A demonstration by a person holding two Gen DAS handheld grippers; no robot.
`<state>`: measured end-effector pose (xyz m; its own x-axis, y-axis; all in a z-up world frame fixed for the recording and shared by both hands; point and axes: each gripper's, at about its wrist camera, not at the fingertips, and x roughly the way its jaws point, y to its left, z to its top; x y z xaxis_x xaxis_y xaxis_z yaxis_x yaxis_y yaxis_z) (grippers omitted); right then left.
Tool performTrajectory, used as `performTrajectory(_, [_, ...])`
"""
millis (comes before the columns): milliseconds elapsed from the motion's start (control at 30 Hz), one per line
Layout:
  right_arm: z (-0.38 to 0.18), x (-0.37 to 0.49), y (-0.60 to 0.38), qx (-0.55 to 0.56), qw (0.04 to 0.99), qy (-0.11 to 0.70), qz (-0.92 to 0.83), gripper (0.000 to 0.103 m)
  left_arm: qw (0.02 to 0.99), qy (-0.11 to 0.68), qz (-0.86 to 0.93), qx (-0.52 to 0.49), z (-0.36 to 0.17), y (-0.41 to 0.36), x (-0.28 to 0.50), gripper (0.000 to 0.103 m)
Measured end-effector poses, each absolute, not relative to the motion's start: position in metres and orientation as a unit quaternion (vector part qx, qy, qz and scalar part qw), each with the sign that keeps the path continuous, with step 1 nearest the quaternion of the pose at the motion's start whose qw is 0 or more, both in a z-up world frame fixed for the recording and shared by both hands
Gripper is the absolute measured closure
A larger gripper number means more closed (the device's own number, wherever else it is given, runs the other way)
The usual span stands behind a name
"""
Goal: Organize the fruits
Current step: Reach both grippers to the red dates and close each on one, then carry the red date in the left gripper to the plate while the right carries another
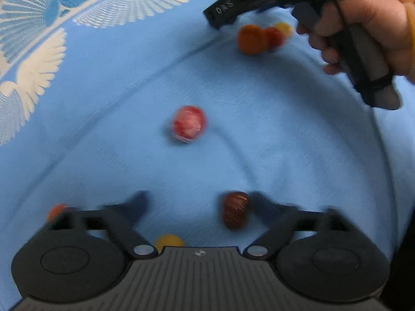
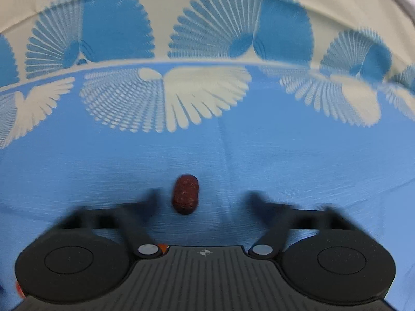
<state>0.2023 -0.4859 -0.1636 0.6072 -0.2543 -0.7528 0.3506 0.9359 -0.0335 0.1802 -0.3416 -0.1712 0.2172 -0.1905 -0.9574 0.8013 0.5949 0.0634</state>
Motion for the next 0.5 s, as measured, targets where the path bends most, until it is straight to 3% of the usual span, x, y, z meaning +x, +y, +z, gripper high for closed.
performTrajectory(33, [-0.16,0.201,-0.482,0.049,0.896,0.408,-0.169,0.081,0.717,0.531,-0.349,0.286,-0.166,-0.342,0.177,0.079])
performTrajectory(200, [-0.133,0.176,-0.482,0.07,0.901,0.378,-0.2,0.081,0.74,0.497,-0.36,0.275,-0.132,-0.334,0.162,0.081])
performTrajectory(500, [-0.046,0.032,-0.407,0.121,0.929,0.303,-0.176,0.081,0.796,0.464,-0.338,0.194,-0.048,-0.261,0.115,0.081])
